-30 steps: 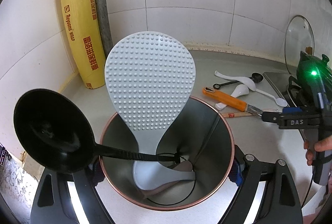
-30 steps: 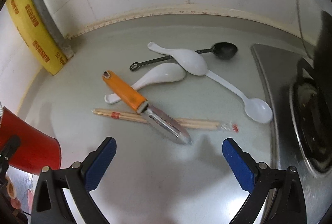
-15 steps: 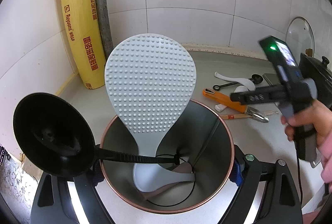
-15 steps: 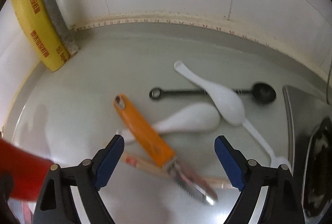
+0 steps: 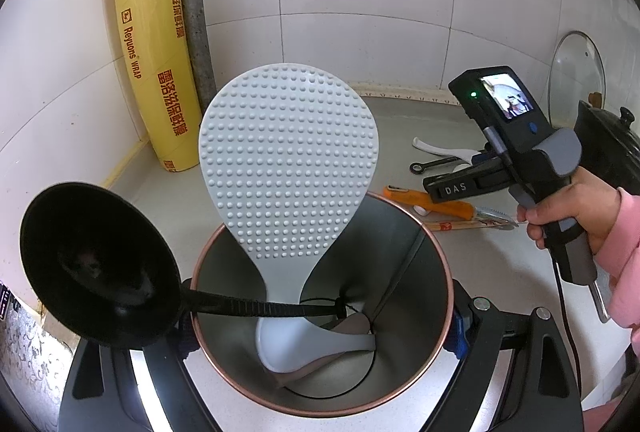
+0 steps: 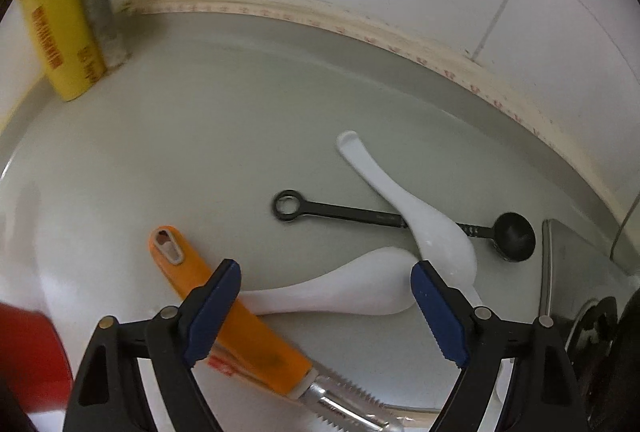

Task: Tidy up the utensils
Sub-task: 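Lower the open right gripper over the orange-handled serrated scaler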

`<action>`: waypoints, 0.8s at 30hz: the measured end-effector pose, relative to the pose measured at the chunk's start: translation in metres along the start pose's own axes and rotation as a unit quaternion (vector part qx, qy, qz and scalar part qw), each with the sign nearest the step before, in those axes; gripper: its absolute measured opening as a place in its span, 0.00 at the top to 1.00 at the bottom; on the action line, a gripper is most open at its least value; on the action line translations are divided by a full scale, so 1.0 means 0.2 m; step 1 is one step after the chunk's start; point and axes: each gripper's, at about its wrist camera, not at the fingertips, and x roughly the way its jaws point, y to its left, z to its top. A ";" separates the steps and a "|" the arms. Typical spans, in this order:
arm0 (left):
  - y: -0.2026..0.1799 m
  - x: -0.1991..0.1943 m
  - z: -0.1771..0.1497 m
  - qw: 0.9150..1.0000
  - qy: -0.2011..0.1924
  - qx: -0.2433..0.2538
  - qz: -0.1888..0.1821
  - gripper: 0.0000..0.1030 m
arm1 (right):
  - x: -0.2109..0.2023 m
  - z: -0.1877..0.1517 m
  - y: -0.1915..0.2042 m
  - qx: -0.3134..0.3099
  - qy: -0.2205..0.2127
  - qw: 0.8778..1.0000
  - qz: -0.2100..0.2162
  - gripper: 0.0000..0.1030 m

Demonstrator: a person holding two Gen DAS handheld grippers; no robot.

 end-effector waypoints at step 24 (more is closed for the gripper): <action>-0.01 0.03 0.01 1.000 0.011 -0.007 0.000 0.12 | -0.22 -0.27 0.05 -0.022 -0.024 0.999 0.028 0.14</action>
